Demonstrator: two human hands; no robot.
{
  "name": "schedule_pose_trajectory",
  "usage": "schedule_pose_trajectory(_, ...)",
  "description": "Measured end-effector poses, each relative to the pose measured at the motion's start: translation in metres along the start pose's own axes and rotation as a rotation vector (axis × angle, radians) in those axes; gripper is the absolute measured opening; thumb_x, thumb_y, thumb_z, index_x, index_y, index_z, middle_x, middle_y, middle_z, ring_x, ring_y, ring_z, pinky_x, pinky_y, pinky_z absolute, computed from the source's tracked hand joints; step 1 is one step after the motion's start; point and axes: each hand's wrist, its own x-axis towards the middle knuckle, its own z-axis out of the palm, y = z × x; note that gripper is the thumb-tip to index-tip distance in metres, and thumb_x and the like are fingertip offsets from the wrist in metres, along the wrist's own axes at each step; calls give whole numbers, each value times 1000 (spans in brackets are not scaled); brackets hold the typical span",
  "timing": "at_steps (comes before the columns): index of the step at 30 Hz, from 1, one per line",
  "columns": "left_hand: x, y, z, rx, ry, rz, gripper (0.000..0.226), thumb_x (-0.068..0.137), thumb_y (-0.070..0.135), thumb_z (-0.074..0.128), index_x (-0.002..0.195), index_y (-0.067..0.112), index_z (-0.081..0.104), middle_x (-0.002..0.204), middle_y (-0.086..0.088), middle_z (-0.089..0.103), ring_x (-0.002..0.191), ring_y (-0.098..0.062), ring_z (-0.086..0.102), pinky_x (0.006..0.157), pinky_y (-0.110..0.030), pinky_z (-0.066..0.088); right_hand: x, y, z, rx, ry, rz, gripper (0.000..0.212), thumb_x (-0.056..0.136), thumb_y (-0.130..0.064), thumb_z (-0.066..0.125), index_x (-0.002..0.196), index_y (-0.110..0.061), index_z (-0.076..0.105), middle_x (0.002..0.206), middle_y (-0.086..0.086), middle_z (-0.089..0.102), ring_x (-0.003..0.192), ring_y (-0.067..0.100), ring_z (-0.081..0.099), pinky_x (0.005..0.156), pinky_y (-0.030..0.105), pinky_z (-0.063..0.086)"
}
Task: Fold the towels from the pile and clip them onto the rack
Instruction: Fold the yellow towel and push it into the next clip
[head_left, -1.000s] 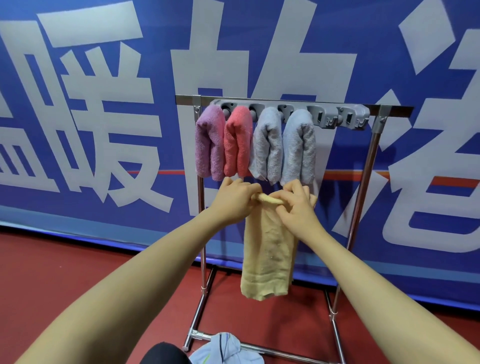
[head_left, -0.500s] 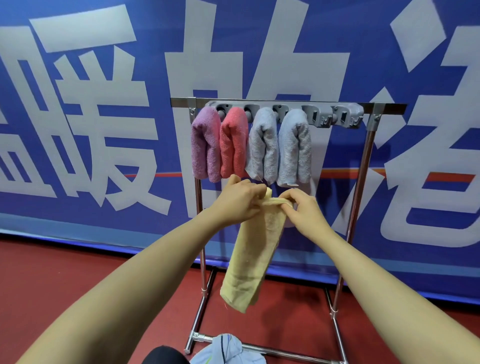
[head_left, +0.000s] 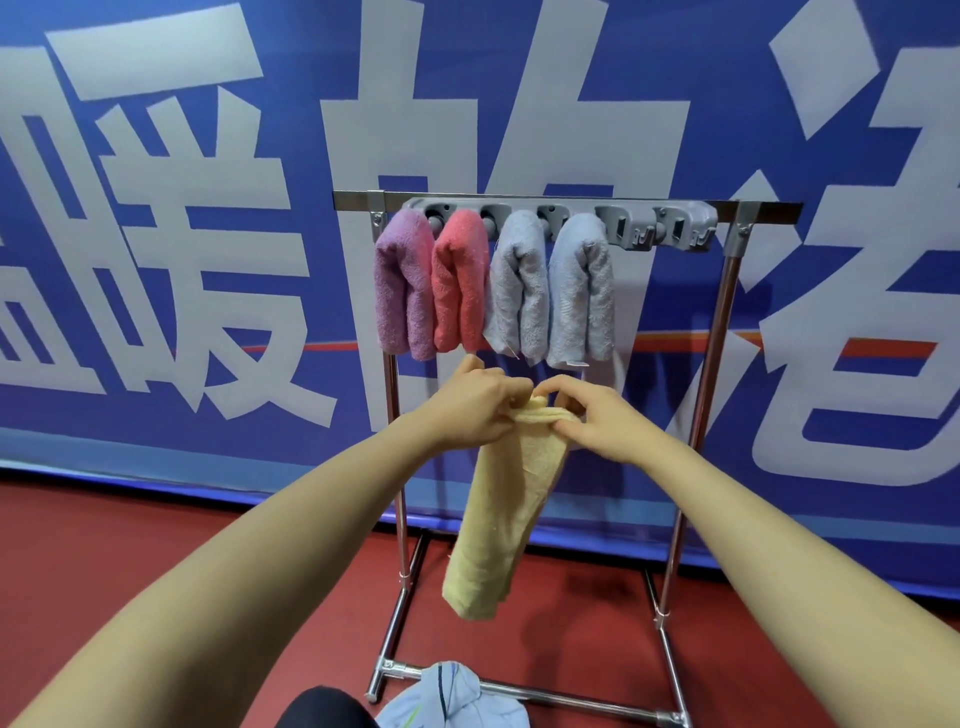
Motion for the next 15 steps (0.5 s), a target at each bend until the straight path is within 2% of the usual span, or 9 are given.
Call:
schedule_pose_trajectory(2,-1,-2,1,21,12,19,25,69,28,34,80,16,53,68,-3,57,65,-15,37,78,-35,27,2,-1,1,-62,5,1,23,83,-8,57,99,-24,59,79,-3,59,70,10,53,70,32,47)
schedule_pose_trajectory(4,-3,-4,1,60,27,5,27,67,24,33,82,15,53,69,-4,57,65,-16,35,77,-34,26,3,0,3,-125,53,-35,14,85,-9,58,97,-16,61,87,-3,60,80,12,54,73,29,44)
schedule_pose_trajectory(7,-6,-7,2,73,51,-44,29,68,16,37,90,13,55,69,-1,53,69,-19,42,71,-30,18,5,0,5,-268,77,-102,9,90,-14,57,98,-12,61,89,-5,55,84,13,51,76,27,40)
schedule_pose_trajectory(11,-10,-7,5,6,45,-93,26,76,7,44,97,14,58,74,8,48,82,-21,50,79,-34,25,7,0,6,-396,106,-203,10,94,-17,52,97,-10,59,88,-4,51,85,16,50,78,24,32)
schedule_pose_trajectory(15,-12,-12,3,85,37,-74,33,73,23,31,88,13,58,81,-1,56,83,-21,48,78,-34,26,7,0,0,-395,122,-237,9,94,-16,53,96,-9,58,86,-6,48,83,14,46,80,22,29)
